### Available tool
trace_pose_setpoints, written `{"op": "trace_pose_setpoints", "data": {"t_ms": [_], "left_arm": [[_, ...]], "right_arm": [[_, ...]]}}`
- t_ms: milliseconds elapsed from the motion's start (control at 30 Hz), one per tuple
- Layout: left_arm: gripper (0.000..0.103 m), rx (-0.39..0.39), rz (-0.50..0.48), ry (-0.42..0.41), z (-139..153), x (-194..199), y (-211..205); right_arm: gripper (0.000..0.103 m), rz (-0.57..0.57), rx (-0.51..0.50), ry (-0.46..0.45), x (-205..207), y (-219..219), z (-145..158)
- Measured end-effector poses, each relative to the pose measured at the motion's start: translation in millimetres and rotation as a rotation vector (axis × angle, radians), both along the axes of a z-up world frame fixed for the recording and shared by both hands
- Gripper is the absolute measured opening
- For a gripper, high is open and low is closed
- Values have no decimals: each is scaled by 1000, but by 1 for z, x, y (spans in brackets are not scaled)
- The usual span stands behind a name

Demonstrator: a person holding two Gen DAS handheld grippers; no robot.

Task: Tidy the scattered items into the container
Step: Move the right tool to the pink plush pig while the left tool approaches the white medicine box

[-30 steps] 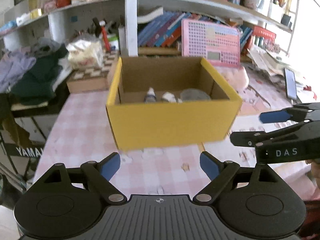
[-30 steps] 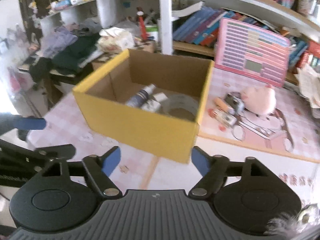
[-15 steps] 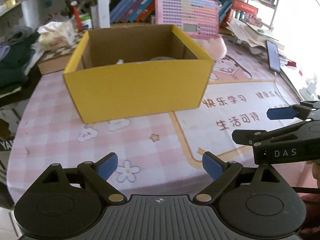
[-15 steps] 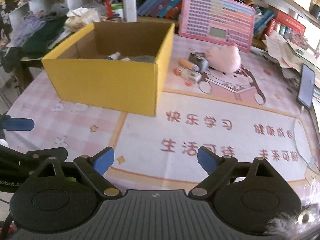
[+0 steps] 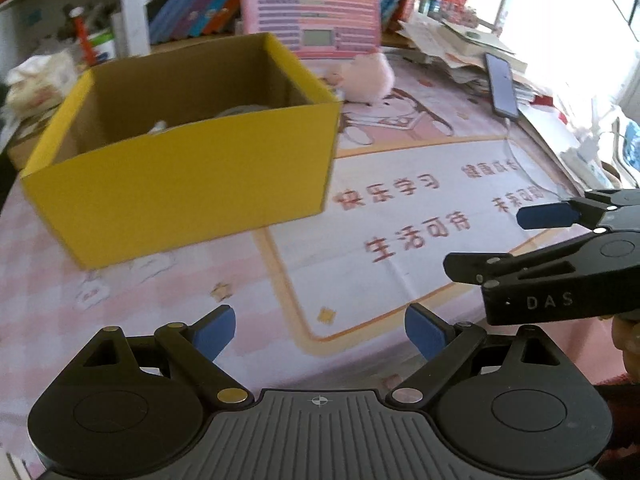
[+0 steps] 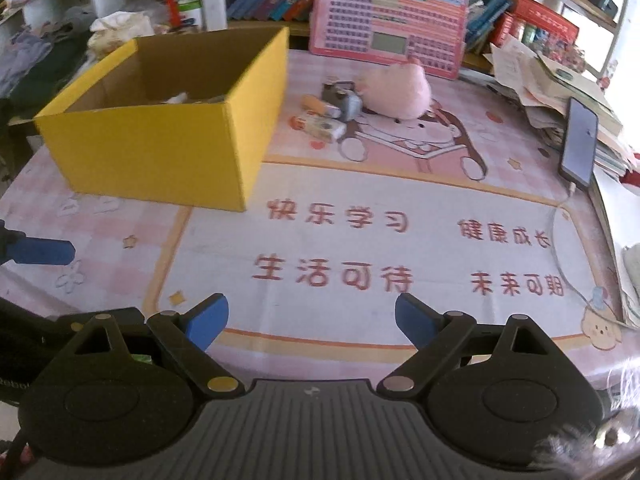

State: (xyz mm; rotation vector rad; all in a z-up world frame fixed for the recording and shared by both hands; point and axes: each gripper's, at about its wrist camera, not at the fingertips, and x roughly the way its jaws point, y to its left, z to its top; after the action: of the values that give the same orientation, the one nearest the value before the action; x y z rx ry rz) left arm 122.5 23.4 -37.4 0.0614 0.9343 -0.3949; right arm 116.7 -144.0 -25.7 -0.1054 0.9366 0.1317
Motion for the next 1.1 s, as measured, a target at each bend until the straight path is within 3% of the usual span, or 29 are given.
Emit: {"op": "trace_pose_setpoints", "data": {"t_ms": [733, 1100], "left_arm": [[94, -15, -119, 44, -7, 67, -108], [94, 61, -14, 19, -9, 106, -144]], "right_arm": [[91, -37, -6, 19, 64, -98, -9], [91, 24, 57, 5, 115, -136, -11]]}}
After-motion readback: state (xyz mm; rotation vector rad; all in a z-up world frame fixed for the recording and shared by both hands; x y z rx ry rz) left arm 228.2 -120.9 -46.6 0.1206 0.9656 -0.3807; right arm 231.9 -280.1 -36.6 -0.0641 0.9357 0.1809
